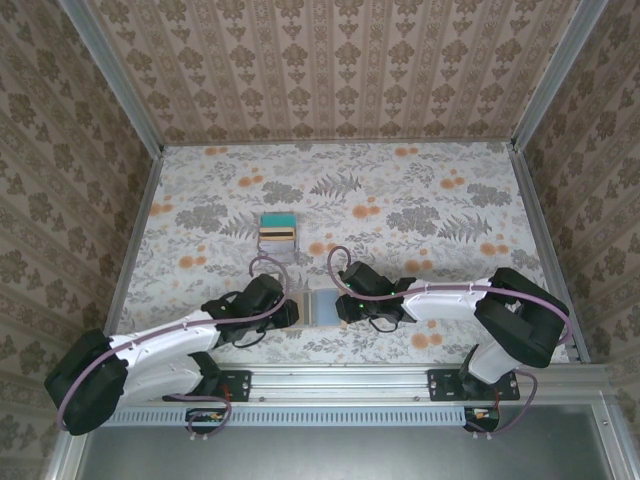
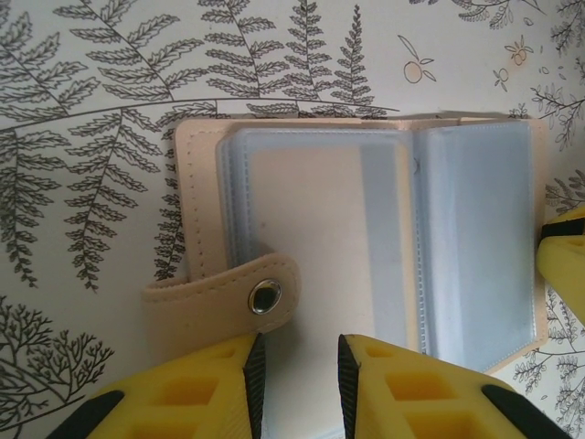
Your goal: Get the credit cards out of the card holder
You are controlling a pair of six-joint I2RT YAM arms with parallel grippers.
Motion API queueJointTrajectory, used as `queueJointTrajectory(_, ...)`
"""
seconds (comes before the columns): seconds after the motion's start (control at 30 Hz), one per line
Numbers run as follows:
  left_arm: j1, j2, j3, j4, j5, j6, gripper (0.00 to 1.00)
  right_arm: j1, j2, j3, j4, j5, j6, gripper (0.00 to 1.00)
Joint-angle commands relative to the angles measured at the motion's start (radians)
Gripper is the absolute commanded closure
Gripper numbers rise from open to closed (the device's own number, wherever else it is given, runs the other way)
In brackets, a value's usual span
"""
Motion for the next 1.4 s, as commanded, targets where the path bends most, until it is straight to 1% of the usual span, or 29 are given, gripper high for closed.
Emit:
queueJointTrajectory(0.0,-0.004,0.002,-0.013,-0.030,-0.014,-0.005,0.70,0.006,0.022,0.010,-0.012,0.003,0.004,0.79)
queueJointTrajectory(0.4,-0.021,0.056,-0.018,0.038,0.033,-0.007,0.69,0.006,0.039,0.029,-0.015,-0.006,0.003,0.79)
queueJointTrajectory(0.57,-0.042,0.065,-0.013,0.093,0.053,-0.009,0.62,0.006,0.042,0.028,-0.014,-0.007,0.006,0.79)
queueJointTrajectory(0.77,-0.055,0.070,-0.005,0.146,0.065,-0.005,0.52,0.008,0.042,0.025,-0.012,-0.008,0.007,0.79)
queueJointTrajectory(0.97,-0.057,0.077,-0.005,0.160,0.073,-0.008,0.47,0.008,0.043,0.022,-0.010,-0.006,0.009,0.79)
queueJointTrajectory(1.1,-0.057,0.069,-0.013,0.180,0.077,-0.013,0.46,0.007,0.043,0.019,-0.007,-0.005,0.009,0.79)
queueJointTrajectory(1.23,-0.058,0.047,-0.003,0.144,0.063,-0.010,0.46,0.007,0.027,0.017,-0.017,0.002,0.011,0.79)
queueJointTrajectory(1.37,-0.056,-0.042,-0.005,0.041,-0.003,-0.015,0.46,0.008,-0.024,0.017,-0.056,0.033,0.004,0.78)
